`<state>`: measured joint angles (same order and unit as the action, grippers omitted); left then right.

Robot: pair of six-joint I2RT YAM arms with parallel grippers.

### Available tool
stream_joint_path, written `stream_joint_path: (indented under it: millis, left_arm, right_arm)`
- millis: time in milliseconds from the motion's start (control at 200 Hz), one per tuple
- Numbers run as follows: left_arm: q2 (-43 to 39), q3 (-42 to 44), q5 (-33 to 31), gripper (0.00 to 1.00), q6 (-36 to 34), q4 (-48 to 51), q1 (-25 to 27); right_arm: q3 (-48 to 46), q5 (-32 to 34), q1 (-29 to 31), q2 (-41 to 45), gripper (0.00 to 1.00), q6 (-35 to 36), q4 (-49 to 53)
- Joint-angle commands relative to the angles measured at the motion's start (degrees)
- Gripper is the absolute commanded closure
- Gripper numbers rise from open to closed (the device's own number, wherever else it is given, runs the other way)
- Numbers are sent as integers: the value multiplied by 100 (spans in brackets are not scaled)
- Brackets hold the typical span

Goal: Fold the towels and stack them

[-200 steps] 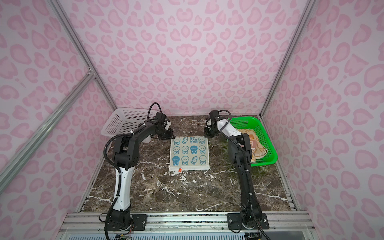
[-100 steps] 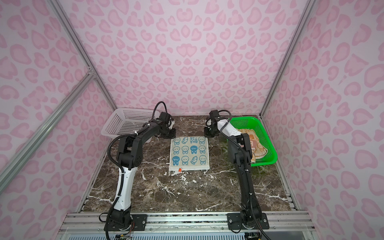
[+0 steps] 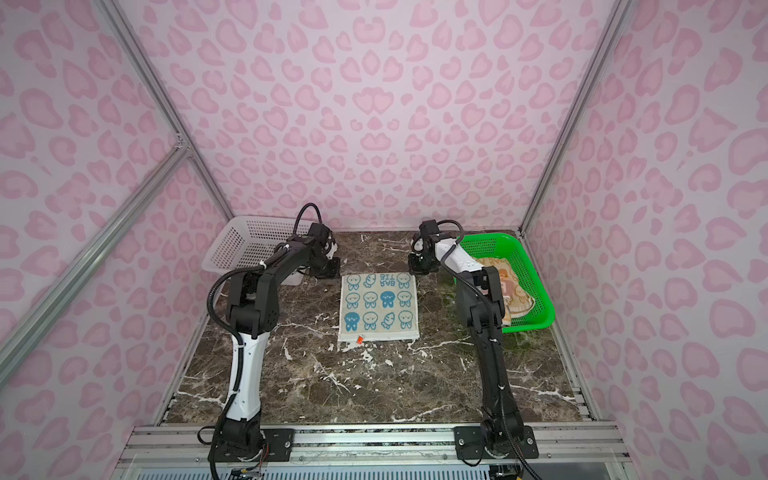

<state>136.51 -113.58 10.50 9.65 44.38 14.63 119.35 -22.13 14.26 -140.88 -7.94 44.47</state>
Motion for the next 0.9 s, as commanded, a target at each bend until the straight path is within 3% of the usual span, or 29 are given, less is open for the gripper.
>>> stream_joint_path:
  millis: [0, 230, 560, 810, 895]
  left_arm:
    - [-50, 126, 400, 68, 2, 291, 30]
    - [-167, 397, 775, 67, 120, -9, 58]
    - [-674, 679, 610, 65, 653, -405, -236]
    - [-792, 1012, 1178, 65, 749, -778, -222]
    - [-708, 1010, 1080, 65, 664, -715, -156]
  right_arm:
    - [-34, 112, 9, -94, 95, 4, 321]
    - [-52, 104, 13, -89, 95, 24, 326]
    - [-68, 77, 7, -71, 95, 24, 310]
    - [-64, 68, 8, -67, 95, 27, 307]
    - [-69, 60, 7, -71, 95, 21, 300]
